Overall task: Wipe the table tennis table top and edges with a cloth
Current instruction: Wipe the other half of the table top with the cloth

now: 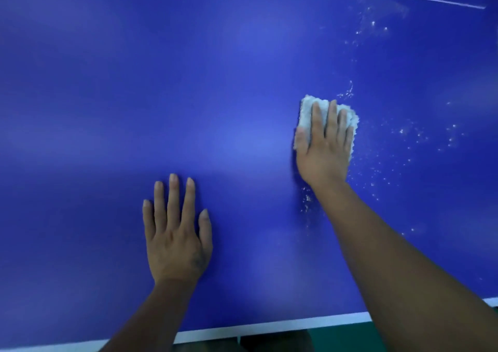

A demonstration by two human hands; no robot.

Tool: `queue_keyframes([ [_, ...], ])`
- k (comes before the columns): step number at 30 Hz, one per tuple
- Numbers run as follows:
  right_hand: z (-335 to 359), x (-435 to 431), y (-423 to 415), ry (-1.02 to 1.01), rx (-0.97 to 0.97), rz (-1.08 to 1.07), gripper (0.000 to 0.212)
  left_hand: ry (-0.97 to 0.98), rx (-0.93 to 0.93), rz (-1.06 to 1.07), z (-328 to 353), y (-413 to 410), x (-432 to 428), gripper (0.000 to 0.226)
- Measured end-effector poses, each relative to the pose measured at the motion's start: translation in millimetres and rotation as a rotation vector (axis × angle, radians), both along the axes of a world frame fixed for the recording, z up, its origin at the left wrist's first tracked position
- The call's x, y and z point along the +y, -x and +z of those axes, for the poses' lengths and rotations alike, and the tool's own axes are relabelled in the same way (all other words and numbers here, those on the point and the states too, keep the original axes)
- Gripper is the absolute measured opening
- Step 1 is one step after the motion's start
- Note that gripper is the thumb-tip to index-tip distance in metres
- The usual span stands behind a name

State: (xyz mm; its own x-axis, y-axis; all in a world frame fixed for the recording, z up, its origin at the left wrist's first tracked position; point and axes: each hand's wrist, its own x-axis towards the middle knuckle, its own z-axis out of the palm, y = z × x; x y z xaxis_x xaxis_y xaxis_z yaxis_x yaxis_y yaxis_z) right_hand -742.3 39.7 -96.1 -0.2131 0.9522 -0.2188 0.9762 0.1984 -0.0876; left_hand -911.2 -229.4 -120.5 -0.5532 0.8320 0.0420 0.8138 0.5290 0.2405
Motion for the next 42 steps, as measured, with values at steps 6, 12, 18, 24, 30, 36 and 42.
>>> queue_keyframes([
  [6,-5.0,-80.9,71.4,-0.086,0.076,0.236,0.064,-0.016,-0.007,0.022,-1.3,-2.3,-2.8,0.059],
  [12,-5.4,-109.3,8.6,-0.085,0.061,0.364,0.062,-0.039,-0.007,0.028,0.6,-2.7,-2.7,0.058],
  [18,1.2,-49.8,-29.2,-0.036,0.017,0.012,0.064,-0.084,0.015,0.033,4.5,-4.9,-1.2,0.056],
  [24,-5.7,-129.4,29.7,-0.114,0.1,0.145,0.063,-0.14,0.032,0.037,5.5,-7.8,-2.5,0.053],
  [30,-14.1,-192.6,-21.7,-0.148,0.181,0.418,0.061,-0.144,0.043,0.04,5.2,-10.5,-3.5,0.052],
  [36,-8.1,-125.2,-93.9,-0.092,0.059,0.166,0.063,-0.131,0.06,0.037,5.8,-11.4,-5.9,0.052],
  [42,-2.3,-185.0,-37.0,-0.086,0.091,0.123,0.061,-0.093,0.029,0.037,10.9,-11.6,-5.4,0.055],
])
